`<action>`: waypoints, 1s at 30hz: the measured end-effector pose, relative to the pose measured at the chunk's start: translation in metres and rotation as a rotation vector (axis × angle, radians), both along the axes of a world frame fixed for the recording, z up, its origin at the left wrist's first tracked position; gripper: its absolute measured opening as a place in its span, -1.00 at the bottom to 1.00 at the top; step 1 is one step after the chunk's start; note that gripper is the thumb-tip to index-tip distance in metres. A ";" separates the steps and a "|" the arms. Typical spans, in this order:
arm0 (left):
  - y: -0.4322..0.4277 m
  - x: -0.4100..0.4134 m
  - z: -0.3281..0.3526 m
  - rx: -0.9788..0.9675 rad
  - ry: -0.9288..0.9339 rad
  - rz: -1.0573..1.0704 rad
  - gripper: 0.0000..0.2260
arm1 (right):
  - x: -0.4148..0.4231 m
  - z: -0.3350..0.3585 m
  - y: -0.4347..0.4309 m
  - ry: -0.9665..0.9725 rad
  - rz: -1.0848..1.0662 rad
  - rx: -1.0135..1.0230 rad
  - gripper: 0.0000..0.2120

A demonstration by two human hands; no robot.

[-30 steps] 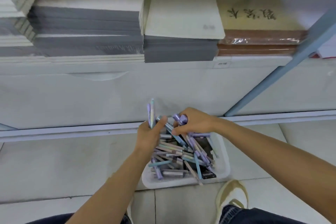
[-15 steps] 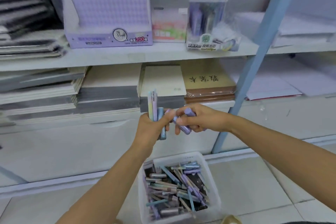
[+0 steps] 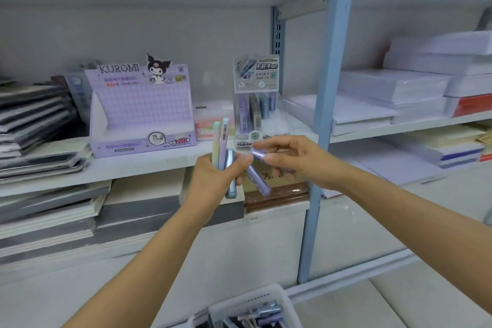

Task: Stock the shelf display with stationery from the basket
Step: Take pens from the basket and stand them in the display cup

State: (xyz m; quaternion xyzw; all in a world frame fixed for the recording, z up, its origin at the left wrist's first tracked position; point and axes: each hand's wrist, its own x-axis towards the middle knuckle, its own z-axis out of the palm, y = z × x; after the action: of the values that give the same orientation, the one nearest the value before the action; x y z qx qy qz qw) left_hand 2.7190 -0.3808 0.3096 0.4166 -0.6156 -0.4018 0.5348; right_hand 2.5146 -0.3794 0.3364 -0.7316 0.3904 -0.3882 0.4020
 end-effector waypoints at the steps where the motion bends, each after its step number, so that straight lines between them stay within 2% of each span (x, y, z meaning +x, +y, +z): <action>1: -0.002 -0.002 0.005 -0.011 -0.001 0.000 -0.81 | -0.004 0.007 -0.002 -0.029 -0.066 -0.027 -0.76; 6: -0.017 -0.005 0.029 -0.048 -0.002 -0.013 -0.84 | -0.032 0.048 -0.030 -0.111 -0.419 -0.269 -0.95; 10: -0.032 -0.006 0.044 -0.055 0.001 -0.012 -0.85 | -0.045 0.071 -0.070 0.061 -0.584 -0.303 -0.77; 12: -0.041 -0.005 0.050 -0.052 0.008 0.005 -0.83 | -0.045 0.075 -0.090 0.161 -0.632 -0.333 -0.77; 15: -0.056 -0.003 0.058 -0.050 0.035 0.015 -0.83 | -0.041 0.076 -0.117 0.205 -0.678 -0.414 -0.84; 18: -0.069 -0.003 0.065 -0.050 0.049 0.025 -0.83 | -0.035 0.072 -0.141 0.182 -0.696 -0.423 -0.87; 20: -0.076 -0.001 0.066 -0.045 0.064 0.029 -0.82 | -0.033 0.068 -0.157 0.241 -0.684 -0.426 -0.88; 26: -0.090 0.004 0.068 -0.047 0.112 -0.025 -0.80 | -0.036 0.066 -0.189 0.385 -0.601 -0.400 -0.74; 30: -0.094 0.004 0.070 -0.043 0.142 -0.066 -0.77 | -0.040 0.071 -0.197 0.439 -0.541 -0.385 -0.78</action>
State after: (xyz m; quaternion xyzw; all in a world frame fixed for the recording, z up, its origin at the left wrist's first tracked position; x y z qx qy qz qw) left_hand 2.7230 -0.4750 0.3791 0.3549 -0.5980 -0.4344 0.5725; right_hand 2.4749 -0.5768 0.4070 -0.7299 0.5657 -0.3808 0.0476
